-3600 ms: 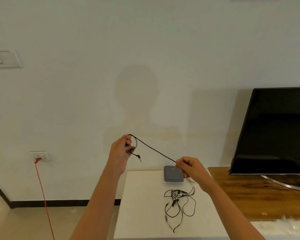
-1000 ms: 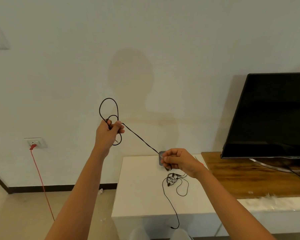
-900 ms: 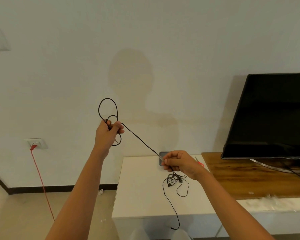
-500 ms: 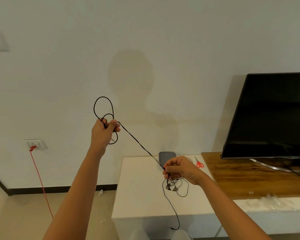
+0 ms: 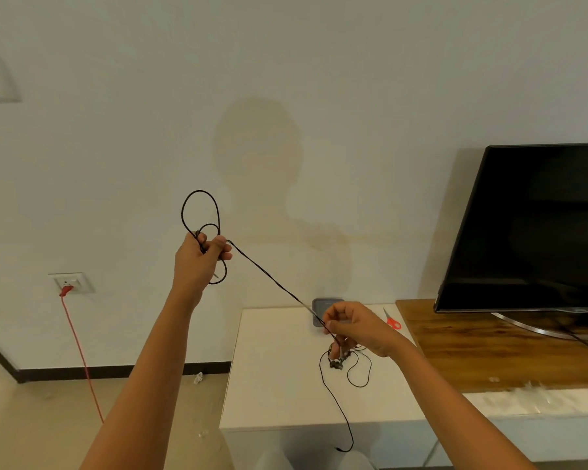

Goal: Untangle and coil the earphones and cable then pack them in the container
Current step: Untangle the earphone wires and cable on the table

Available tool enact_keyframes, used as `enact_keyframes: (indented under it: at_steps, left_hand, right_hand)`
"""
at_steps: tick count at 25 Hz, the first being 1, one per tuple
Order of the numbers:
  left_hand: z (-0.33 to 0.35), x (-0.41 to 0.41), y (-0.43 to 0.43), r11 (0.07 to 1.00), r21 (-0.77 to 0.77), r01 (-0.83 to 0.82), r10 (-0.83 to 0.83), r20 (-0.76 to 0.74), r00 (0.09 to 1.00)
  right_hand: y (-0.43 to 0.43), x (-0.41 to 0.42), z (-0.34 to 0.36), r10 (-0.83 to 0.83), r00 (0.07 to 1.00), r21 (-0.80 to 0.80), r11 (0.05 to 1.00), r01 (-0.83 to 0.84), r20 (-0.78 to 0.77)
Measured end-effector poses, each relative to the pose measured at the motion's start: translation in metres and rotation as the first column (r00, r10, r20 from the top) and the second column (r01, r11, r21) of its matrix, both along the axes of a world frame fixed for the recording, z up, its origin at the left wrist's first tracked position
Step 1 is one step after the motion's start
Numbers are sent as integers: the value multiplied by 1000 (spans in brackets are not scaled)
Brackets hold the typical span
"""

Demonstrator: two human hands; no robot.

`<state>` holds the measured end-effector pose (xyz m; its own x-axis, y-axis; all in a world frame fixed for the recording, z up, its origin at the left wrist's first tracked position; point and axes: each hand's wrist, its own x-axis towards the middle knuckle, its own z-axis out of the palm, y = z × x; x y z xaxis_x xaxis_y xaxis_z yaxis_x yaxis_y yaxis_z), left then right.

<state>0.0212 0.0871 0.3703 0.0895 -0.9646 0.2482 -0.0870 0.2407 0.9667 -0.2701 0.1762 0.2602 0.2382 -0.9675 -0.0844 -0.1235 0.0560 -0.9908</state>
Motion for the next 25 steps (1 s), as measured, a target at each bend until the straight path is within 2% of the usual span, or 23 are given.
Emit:
enact_keyframes:
  at_steps: [3,7,11,15,17,20,23,25]
  left_hand:
    - [0,-3,1,1000,-10,6,-6,1,1000]
    - [-1,-8,1,1000,-19,11,-10,10,1000]
    - [-6,-8,1,1000,-1,5,-5,-3,1000]
    - [-8,-4,1,999,21,-28,29,-33,999]
    - [-7,-2,1,999,22,-39,40,-51,998]
    - [-6,0,1,999,28,-38,39,-44,998]
    - [-6,0,2,999,33,-37,38,-41,998]
    - [-6,1,2,999,31,-45,46,-45,998]
  right_hand:
    - [0,2,-3,-14,999,-21,1000,13,-51]
    - [2,1,-9,131,985,0,991,-131,-114]
    - [5,-6,-9,188,982,60,981,-186,-15]
    - [13,-13,-11,318,940,96,939,-330,121]
    - [17,-14,-13,288,922,105,941,-323,258]
    - [22,-11,-13,125,920,105,979,-175,371]
    - [22,-9,-14,0,951,170,984,-56,310]
    - [21,-11,-14,2,988,211,977,-36,157]
